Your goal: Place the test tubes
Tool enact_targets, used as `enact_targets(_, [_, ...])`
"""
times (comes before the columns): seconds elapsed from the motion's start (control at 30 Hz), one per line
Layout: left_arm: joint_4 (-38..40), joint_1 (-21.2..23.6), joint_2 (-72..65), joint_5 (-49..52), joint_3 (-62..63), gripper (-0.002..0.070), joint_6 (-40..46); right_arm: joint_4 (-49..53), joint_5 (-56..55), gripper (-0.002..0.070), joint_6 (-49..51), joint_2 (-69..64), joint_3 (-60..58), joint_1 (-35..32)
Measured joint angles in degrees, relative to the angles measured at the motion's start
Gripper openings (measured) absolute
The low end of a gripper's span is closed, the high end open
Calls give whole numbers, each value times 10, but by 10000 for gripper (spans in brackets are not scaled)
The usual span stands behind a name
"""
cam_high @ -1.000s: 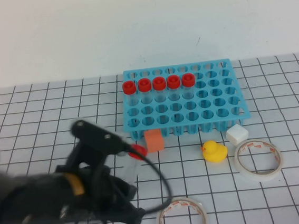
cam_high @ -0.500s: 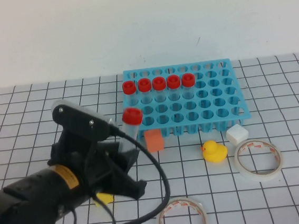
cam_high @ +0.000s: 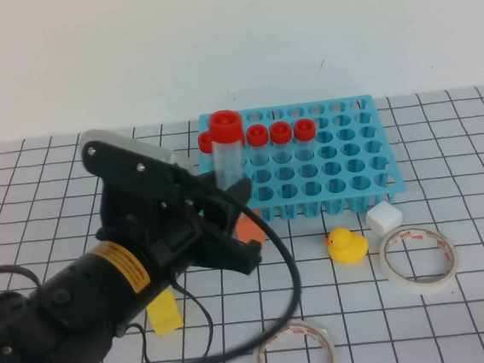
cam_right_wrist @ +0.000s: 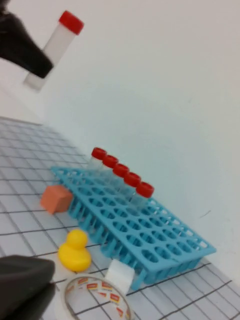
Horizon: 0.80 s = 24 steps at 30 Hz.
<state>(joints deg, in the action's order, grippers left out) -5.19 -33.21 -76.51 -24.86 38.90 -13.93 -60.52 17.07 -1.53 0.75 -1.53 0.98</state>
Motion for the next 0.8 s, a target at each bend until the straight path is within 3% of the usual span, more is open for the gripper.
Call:
enact_targets(0.17, [-119, 0, -2, -36, 0, 214, -72, -13, -34, -1, -15, 0, 0, 0])
enact_targets(0.27, [-163, 0, -2, -47, 0, 213, -96, -23, -11, -1, -91, 0, 0, 0])
enact_targets(0.43, [-182, 0, -16, -71, 0, 213, -112, -135, 58, -1, -390, -26, 38, 0])
enact_targets(0.53, [-188, 0, -34, -107, 0, 213, -118, -255, 97, -1, -631, -101, 81, 0])
enact_targets(0.63, [-202, 0, -54, -147, 0, 213, -142, -338, 170, -1, -809, -198, 119, 0])
enact_targets(0.8, [-213, 0, -69, -203, 0, 213, -164, -354, 274, -1, -961, -369, 199, 0])
